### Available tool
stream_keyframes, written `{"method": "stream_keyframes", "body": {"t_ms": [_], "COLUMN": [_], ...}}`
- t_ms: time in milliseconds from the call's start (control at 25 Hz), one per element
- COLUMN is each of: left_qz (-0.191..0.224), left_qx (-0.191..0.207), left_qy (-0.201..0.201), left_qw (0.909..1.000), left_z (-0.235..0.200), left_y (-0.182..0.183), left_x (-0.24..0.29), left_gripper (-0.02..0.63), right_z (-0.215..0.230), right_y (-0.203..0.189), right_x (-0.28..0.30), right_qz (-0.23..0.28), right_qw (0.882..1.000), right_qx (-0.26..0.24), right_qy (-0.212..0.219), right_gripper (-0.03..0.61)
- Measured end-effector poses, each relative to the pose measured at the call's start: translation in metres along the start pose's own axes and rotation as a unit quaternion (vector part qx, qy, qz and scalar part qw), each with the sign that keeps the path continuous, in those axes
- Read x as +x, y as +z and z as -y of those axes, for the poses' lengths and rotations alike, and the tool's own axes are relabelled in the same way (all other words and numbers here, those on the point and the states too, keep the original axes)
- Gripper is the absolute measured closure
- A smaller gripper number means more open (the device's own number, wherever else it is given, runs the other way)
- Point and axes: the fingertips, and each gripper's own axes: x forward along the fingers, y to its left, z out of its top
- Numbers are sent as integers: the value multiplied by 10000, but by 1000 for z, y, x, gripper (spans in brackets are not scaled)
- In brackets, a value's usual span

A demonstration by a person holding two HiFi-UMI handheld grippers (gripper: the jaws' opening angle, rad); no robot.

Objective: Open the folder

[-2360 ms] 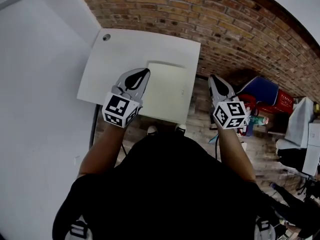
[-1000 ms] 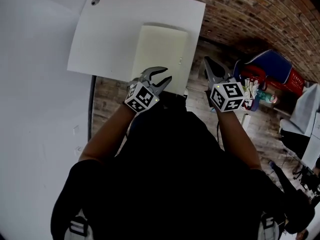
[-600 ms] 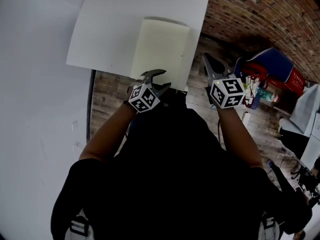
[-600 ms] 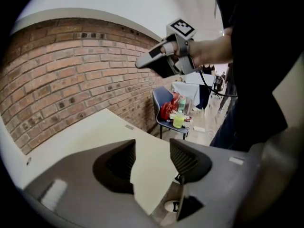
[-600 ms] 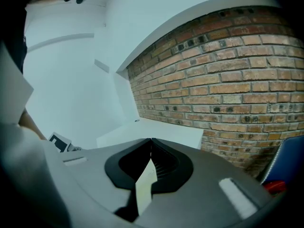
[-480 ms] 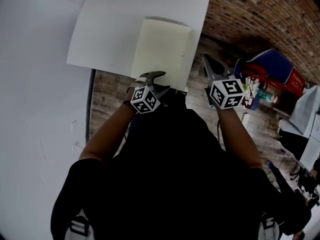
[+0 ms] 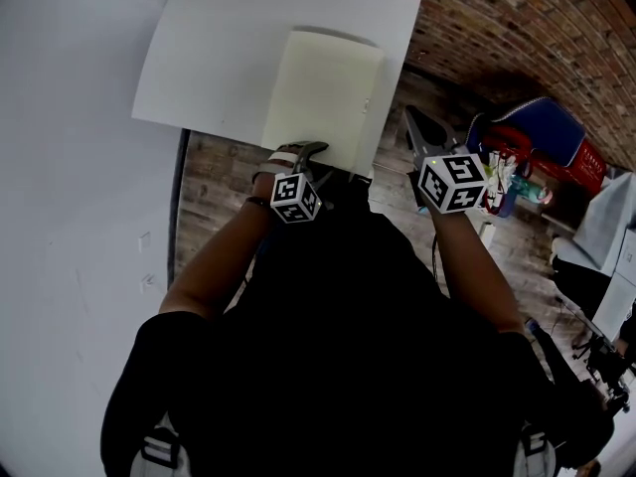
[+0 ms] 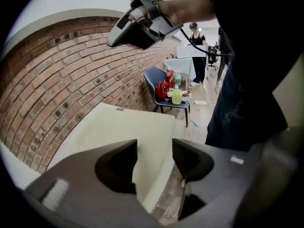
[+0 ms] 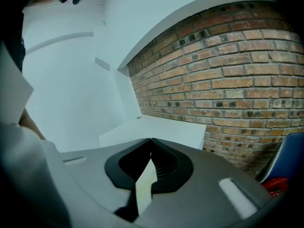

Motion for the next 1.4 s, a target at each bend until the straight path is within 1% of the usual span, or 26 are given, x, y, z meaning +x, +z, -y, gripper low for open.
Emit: {"method": "stream_keyframes", "body": {"t_ms": [120, 320, 440, 600, 640, 800, 960, 1200, 1400], "left_qz": [-119, -71, 61, 252, 292, 496, 768, 1017, 1129], "left_qx": [235, 484, 518, 512, 502, 421, 280, -160, -516], "left_qy": [94, 268, 321, 455, 489, 637, 869, 1174, 1459], "left_qw": [9996, 9984, 9981, 9973, 9971, 9958, 9929, 9877, 9815], "left_z": [0, 1, 2, 1, 0, -5, -16, -32, -44], "left_y": [-3, 2, 8, 13, 14, 19, 26, 31, 30], "left_x": [4, 2, -3, -9, -12, -23, -41, -73, -95], "left_gripper": [391, 476, 516, 542, 559, 577, 589, 594, 595], "right_z": [-1, -1, -1, -3, -4, -9, -13, -28, -44], "right_y": [-1, -5, -5, -3, -4, -6, -5, 4, 7], "right_x": [0, -2, -1, 0, 0, 2, 3, 8, 19], "right_qz": [-28, -85, -92, -98, -107, -166, -214, -192, -219], "right_qw": [10000, 10000, 10000, 9999, 9999, 9996, 9993, 9986, 9973], "right_qx": [2, -8, -6, -41, -55, -115, -188, -296, -385], "right_qy": [11, 24, 31, 87, 104, 172, 247, 401, 585], "right_gripper": [578, 578, 578, 578, 578, 578, 578, 578, 578]}}
